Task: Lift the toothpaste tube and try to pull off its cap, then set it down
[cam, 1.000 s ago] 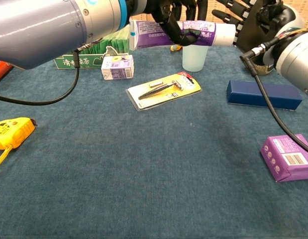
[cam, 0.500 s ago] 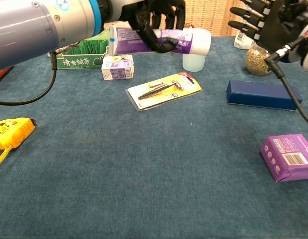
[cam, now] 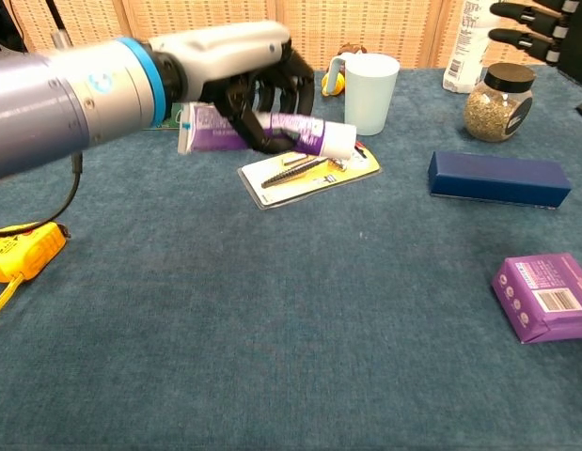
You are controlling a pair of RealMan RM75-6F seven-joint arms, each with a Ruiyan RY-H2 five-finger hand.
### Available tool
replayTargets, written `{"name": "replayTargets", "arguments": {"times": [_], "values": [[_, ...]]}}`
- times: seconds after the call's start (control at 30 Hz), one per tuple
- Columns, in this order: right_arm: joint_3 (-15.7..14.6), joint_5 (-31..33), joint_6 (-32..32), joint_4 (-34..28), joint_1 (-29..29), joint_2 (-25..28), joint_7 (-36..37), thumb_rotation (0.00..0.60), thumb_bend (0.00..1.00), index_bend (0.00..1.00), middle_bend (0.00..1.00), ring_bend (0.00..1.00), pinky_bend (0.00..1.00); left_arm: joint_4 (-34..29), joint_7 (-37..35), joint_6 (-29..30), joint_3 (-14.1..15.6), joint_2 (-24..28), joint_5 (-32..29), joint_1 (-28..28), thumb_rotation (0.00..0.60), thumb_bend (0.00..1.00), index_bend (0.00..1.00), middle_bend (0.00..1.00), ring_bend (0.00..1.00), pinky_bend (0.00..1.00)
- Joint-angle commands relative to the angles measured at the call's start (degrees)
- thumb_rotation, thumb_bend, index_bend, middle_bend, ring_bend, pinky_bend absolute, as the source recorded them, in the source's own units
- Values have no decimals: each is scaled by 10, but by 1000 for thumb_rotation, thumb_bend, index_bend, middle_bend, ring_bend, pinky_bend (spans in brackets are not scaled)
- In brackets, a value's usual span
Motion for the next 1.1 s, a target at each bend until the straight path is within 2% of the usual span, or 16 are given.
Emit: {"name": "replayTargets", "arguments": {"times": [0.03, 0.23, 0.37, 0.47, 0.8, 1.0, 1.07, 1.1], "values": [[-3, -1, 1, -4, -7, 13, 5, 157, 0, 0, 0, 0, 0, 18, 3, -9, 11, -17, -10, 4, 600, 448, 683, 619, 531, 562], [-7, -2, 6, -6, -13, 26, 14, 158, 0, 0, 0, 0, 0, 41, 12, -16, 19, -38, -25, 6, 600, 448, 607, 550, 469, 560], [-9, -2, 8, -6, -16, 32, 17, 161, 0, 0, 0, 0, 0, 50, 27, -32, 25, -44, -47, 4, 600, 448, 400, 375, 304, 466], [-7, 1, 11, -7, -18, 39, 24, 159, 0, 0, 0, 0, 0, 49, 36, -41, 25, -42, -65, 2, 600, 448, 333, 312, 245, 445], [-9, 1, 13, -7, -21, 52, 29, 164, 0, 0, 0, 0, 0, 23, 18, -29, 15, -16, -55, 17, 600, 447, 300, 290, 219, 420], [-15, -7, 15, -4, -23, 64, 23, 164, 0, 0, 0, 0, 0, -35, -24, 9, 11, 51, -15, 58, 600, 447, 283, 285, 213, 389], [-18, -10, 15, -1, -23, 69, 18, 194, 0, 0, 0, 0, 0, -56, -43, 28, 14, 84, 2, 81, 600, 447, 280, 282, 213, 383], [-19, -9, 14, 1, -23, 71, 17, 243, 0, 0, 0, 0, 0, -69, -57, 37, 17, 105, 12, 95, 600, 447, 279, 281, 212, 378]]}}
